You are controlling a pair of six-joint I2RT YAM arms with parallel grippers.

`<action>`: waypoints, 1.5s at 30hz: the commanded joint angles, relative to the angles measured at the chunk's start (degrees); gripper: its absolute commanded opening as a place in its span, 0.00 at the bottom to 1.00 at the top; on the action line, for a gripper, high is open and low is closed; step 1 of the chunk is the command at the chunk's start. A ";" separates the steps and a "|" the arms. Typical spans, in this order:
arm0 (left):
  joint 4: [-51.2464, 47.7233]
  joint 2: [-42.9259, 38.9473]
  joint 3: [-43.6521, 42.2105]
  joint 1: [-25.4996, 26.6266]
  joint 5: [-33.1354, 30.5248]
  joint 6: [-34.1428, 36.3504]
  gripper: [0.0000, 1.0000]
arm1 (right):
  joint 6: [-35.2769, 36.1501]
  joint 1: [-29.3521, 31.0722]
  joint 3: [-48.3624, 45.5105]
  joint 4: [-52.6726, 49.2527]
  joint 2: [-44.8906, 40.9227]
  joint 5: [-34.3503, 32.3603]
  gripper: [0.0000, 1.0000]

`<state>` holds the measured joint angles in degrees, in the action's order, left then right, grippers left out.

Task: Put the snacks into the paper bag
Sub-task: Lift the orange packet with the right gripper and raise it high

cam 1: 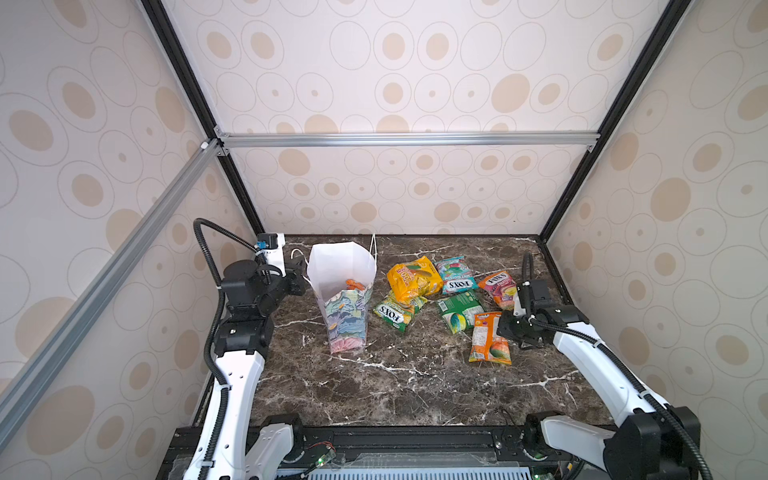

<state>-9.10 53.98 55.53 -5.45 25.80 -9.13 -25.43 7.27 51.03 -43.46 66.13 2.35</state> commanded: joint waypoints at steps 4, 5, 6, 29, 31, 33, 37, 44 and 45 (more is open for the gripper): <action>0.58 -1.00 1.67 -0.47 0.04 1.06 0.00 | 2.11 0.19 3.46 0.04 -2.97 1.89 0.00; 0.56 -1.00 1.69 -0.50 0.04 1.04 0.00 | 2.06 0.17 3.90 0.11 -3.23 2.08 0.00; 0.57 -0.98 1.68 -0.48 0.08 1.04 0.00 | 2.05 0.12 4.25 0.21 -3.34 2.49 0.00; 0.55 -1.32 1.69 -0.47 -0.05 1.17 0.00 | 2.37 3.09 10.84 2.14 -4.08 6.84 0.00; 0.53 -1.27 1.72 -0.52 -0.05 1.13 0.00 | 2.71 3.74 12.37 2.23 -3.90 6.80 0.00; 0.57 -1.32 1.69 -0.52 -0.05 1.17 0.00 | 3.31 4.70 14.38 1.92 -3.51 6.51 0.00; 0.53 -1.35 1.67 -0.46 -0.13 1.13 0.00 | 4.33 7.72 17.86 2.89 -3.19 3.77 0.00; 0.67 -1.59 1.60 -0.52 -0.14 1.19 0.00 | 5.24 12.25 25.23 4.90 -0.25 3.33 0.00; 0.67 -1.59 1.60 -0.52 -0.14 1.15 0.00 | 5.60 13.31 26.50 5.08 0.30 2.50 0.00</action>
<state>-9.13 53.54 55.53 -5.45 25.61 -9.13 -21.30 18.83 73.65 -41.15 65.39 6.17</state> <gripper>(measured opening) 0.047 0.048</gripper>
